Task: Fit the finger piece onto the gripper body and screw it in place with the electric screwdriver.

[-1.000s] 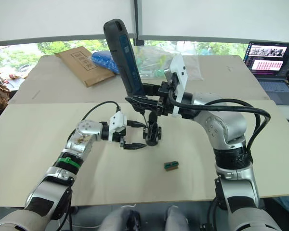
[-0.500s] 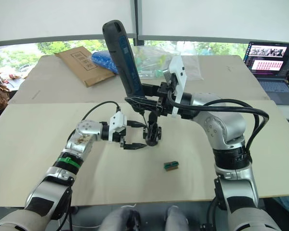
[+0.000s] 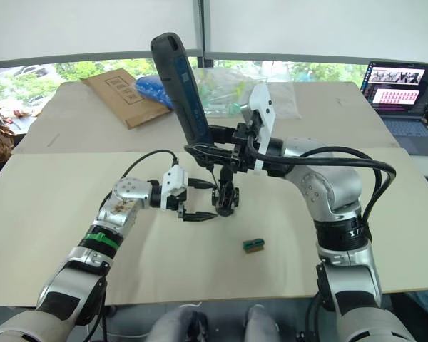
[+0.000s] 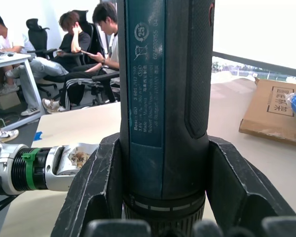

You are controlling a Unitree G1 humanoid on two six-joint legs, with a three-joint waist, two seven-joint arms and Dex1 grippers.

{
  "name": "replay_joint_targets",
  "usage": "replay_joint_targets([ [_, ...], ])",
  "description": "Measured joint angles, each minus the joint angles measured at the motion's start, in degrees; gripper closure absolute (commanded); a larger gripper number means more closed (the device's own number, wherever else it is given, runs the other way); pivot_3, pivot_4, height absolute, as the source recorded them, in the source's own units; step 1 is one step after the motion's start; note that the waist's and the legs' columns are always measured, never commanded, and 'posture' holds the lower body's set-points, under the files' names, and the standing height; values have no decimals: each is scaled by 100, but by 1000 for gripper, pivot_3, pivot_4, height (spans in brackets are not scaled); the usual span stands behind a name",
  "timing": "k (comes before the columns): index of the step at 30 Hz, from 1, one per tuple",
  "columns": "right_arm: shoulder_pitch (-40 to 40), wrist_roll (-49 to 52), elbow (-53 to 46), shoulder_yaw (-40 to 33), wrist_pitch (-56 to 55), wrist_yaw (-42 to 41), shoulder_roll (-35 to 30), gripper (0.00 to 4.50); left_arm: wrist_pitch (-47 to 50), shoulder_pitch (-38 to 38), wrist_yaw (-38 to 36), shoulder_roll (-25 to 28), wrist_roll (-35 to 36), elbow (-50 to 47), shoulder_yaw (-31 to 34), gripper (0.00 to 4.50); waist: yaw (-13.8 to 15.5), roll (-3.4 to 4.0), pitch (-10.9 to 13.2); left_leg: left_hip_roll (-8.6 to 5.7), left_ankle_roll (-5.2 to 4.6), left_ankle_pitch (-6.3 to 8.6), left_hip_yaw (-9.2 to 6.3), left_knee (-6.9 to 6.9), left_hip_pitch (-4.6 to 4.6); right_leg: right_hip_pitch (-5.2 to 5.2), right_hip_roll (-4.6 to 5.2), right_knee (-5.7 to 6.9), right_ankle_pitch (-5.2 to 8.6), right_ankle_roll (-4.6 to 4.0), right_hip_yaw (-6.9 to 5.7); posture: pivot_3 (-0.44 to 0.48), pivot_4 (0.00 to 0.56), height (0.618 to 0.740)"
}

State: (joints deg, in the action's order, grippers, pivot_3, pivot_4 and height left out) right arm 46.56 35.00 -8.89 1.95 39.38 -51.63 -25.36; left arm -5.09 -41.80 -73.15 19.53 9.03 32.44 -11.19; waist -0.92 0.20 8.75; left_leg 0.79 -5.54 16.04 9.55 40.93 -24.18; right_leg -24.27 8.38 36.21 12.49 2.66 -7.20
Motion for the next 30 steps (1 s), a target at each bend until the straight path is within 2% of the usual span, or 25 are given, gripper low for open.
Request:
replay_joint_targets([
  [30, 12, -10, 7, 0, -20, -60, 58, 2597, -1, 15, 5, 2, 0, 0, 0, 0, -1, 0, 0, 0, 0, 0, 0, 0, 0, 0, 0, 0, 0, 0, 0, 0, 150, 732],
])
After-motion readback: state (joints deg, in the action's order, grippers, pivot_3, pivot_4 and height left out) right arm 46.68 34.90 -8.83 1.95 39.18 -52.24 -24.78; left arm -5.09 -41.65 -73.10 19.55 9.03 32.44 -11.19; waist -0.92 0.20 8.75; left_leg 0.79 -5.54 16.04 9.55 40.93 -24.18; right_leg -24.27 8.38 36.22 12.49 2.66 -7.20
